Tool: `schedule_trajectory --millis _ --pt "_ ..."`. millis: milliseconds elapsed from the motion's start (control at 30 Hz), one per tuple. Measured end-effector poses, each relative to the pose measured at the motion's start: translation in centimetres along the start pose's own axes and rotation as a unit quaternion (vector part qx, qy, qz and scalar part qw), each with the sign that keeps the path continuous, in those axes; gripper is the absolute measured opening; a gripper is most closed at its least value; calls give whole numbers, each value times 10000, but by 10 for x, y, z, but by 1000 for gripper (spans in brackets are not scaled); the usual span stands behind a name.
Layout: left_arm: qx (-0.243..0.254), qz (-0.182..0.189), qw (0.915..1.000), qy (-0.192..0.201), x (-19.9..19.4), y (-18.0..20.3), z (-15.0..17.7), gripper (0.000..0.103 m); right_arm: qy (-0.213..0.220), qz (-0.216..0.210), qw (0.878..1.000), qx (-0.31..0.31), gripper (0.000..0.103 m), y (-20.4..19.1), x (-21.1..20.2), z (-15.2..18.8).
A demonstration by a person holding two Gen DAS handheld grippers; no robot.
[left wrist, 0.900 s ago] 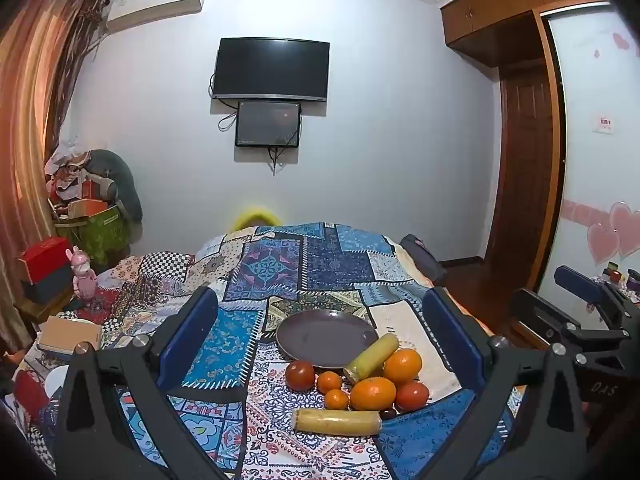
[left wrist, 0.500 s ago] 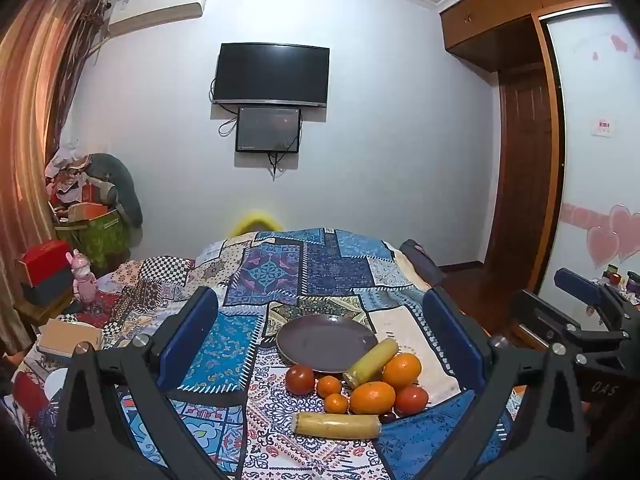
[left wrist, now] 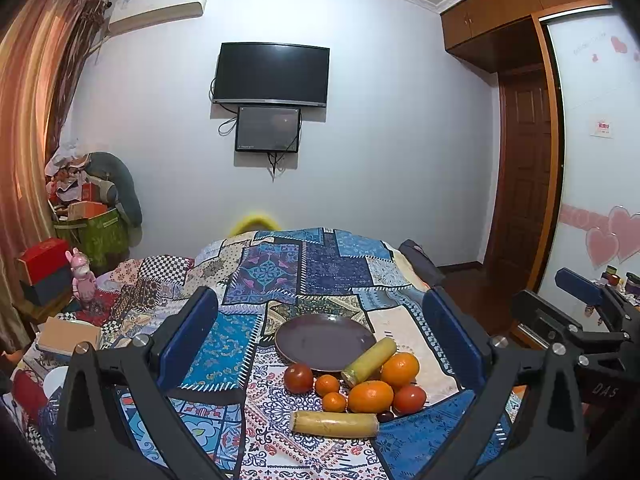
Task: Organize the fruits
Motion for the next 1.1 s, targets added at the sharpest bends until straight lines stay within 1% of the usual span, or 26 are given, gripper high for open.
schedule_trajectory --millis 1100 --pt "67 -29 10000 25 -2 0 0 103 15 -7 10000 24 103 1 -2 3"
Point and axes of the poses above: each gripper's, at about its wrist camera, not at the fingertips, and x roughly the way its jaws point, y to its right, z to its underside, the point moved 2 cm from there along x, roughly the way its jaws point
